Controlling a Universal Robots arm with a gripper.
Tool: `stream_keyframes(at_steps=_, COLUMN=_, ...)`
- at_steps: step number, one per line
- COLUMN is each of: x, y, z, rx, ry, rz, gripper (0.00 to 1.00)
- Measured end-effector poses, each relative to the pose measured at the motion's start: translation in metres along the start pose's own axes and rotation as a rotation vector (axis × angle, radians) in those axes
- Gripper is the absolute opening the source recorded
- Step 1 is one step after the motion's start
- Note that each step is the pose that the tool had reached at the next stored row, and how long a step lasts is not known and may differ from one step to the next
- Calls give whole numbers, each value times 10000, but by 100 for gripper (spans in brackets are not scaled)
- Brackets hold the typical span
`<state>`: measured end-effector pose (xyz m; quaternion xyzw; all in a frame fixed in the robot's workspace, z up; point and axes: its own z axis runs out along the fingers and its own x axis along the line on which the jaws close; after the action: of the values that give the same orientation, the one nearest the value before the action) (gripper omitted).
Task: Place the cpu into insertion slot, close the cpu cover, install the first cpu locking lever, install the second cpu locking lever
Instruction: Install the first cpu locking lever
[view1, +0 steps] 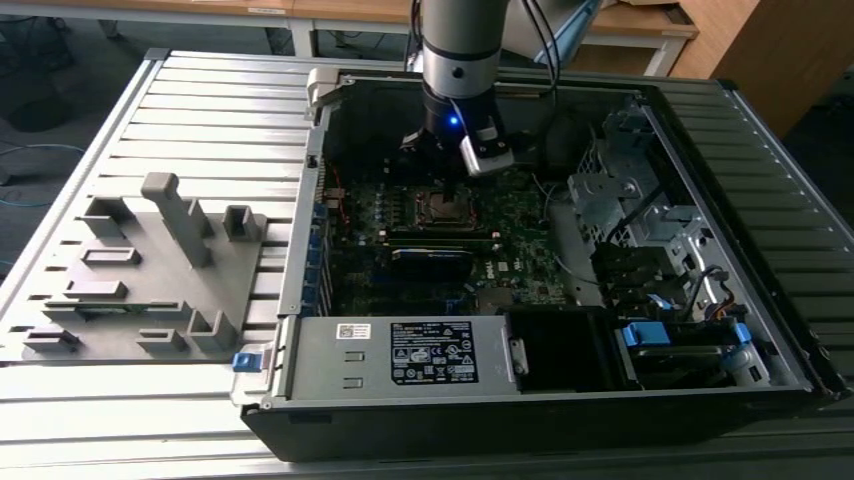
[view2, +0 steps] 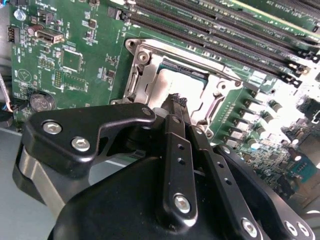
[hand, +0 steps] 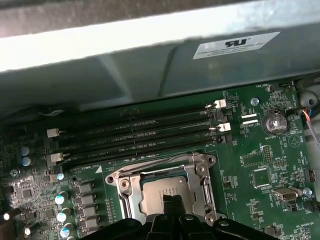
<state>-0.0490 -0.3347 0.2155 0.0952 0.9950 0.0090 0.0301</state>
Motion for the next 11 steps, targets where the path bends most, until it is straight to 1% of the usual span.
stream_keyframes(at_steps=2, x=-1, y=-4, z=0, rx=-5, ry=2, rz=-92, gripper=11)
stream_keyframes(at_steps=7, x=-1, y=-4, z=0, rx=-6, ry=8, rz=-109, gripper=11)
stream_keyframes(at_steps=8, x=-2, y=-5, z=1, rx=-1, ry=36, rz=-111, gripper=11)
stream_keyframes(at_steps=9, x=-1, y=-5, z=2, rx=9, ry=90, rz=-109, gripper=11)
stream_keyframes(at_steps=10, x=-1, y=-5, z=3, rx=23, ry=164, rz=-107, gripper=11)
stream_keyframes(at_steps=11, x=-1, y=-5, z=2, rx=31, ry=194, rz=-107, gripper=11)
